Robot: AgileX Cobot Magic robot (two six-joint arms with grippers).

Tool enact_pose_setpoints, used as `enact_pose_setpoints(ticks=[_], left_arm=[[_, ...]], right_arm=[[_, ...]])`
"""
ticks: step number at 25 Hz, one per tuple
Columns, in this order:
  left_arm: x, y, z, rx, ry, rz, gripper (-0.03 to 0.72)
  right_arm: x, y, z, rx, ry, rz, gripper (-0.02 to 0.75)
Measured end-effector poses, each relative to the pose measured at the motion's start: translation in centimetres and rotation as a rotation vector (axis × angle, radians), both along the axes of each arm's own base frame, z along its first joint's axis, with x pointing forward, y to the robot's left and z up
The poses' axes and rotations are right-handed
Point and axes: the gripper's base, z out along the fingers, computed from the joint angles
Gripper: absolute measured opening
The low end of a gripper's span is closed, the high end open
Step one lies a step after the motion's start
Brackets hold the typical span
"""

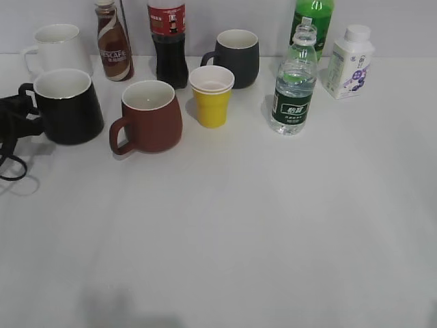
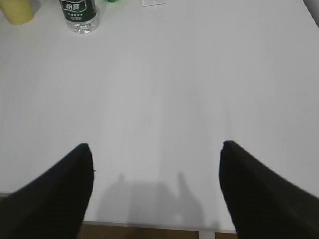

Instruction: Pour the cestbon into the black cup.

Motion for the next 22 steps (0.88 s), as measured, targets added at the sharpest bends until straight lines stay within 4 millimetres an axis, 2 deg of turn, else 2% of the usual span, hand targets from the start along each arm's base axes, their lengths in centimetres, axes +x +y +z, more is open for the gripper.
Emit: enact_pose_setpoints(ticks=[8, 12, 14, 17, 20, 22], left_arm=[[-1.1, -0.2, 2.1, 0.033, -0.024, -0.021, 0.046], [-1.2, -0.1, 3.1, 0.004, -0.055, -0.011, 0.046], [-1.2, -0.1, 3.6, -0.037, -0.064, 0.000, 0.046], [-1.4, -0.1, 4.7, -0.059, -0.096, 0.003, 0.046], [-1.7, -0.2, 6.4, -0.059, -0.148, -0.009, 0.046], [-2.1, -0.5, 7.7, -0.060, -0.189, -0.034, 0.046]], right_arm=[[0.0, 0.3, 0.2, 0.033, -0.012, 0.028, 0.588], [1.2, 1.3, 1.8, 0.057, -0.104, 0.127, 0.585], [3.0, 1.7, 2.9, 0.071, -0.161, 0.162, 0.573], [7.1, 2.3, 4.0, 0.085, -0.197, 0.197, 0.552], [11.9, 2.7, 4.0, 0.127, -0.201, 0.209, 0.533], [15.1, 3.0, 3.3, 0.178, -0.173, 0.202, 0.519]])
